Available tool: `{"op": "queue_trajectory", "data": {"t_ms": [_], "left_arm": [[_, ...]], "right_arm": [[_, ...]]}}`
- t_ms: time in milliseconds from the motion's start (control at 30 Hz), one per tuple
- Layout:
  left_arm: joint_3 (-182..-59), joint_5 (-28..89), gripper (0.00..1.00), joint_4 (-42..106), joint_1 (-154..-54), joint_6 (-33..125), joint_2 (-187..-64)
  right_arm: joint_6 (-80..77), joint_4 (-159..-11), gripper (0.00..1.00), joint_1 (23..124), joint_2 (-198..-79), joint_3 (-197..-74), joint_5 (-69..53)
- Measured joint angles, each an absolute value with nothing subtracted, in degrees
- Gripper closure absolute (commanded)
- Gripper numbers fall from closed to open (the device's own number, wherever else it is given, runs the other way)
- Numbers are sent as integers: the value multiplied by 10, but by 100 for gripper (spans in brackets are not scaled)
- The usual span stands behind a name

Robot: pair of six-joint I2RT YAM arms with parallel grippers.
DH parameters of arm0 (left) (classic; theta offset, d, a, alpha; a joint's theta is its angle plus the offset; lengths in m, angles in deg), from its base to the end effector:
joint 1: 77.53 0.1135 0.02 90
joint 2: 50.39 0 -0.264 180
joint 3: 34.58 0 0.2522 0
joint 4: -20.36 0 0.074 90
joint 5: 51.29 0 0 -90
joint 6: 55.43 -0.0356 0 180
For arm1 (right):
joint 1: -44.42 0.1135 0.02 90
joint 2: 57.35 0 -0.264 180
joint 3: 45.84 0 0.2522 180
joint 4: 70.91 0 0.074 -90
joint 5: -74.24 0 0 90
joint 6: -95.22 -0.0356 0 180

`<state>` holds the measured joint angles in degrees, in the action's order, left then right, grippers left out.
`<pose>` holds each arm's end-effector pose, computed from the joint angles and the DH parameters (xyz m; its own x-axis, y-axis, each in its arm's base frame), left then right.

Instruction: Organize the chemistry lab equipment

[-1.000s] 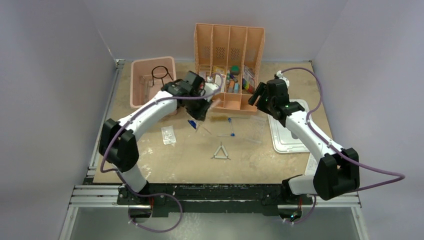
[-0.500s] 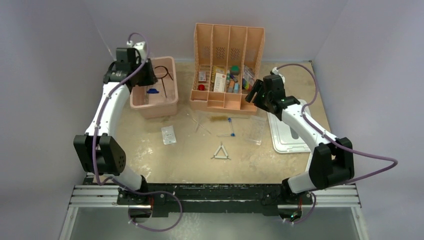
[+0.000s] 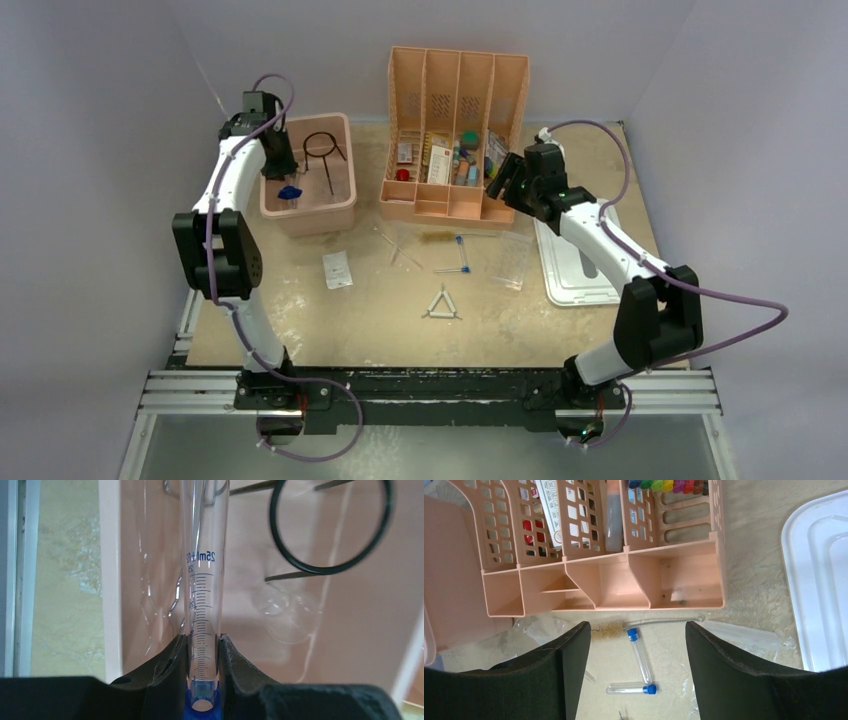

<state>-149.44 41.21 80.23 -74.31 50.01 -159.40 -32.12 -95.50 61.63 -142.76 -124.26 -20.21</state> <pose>0.4205 0.0252 0.3001 -0.7570 -0.3090 -0.5757 -0.2939 0.9480 -0.1224 0.3280 0.0987 0.2886 -0.5383 0.4663 -0.7020 0.1191 0.8667 0.4844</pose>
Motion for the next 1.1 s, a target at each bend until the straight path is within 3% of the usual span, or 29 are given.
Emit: {"op": "queue_trajectory", "data": {"t_ms": [633, 1000, 1100], "left_arm": [[-1561, 532, 87, 865, -785, 498, -1737], [-1606, 556, 75, 893, -784, 470, -1783], [-1614, 558, 67, 899, -784, 470, -1790]], "right_arm": [[-319, -991, 30, 616, -1475, -1305, -195], [-314, -1012, 33, 616, -1475, -1321, -207], [-298, -1011, 33, 617, -1473, -1321, -207]]}}
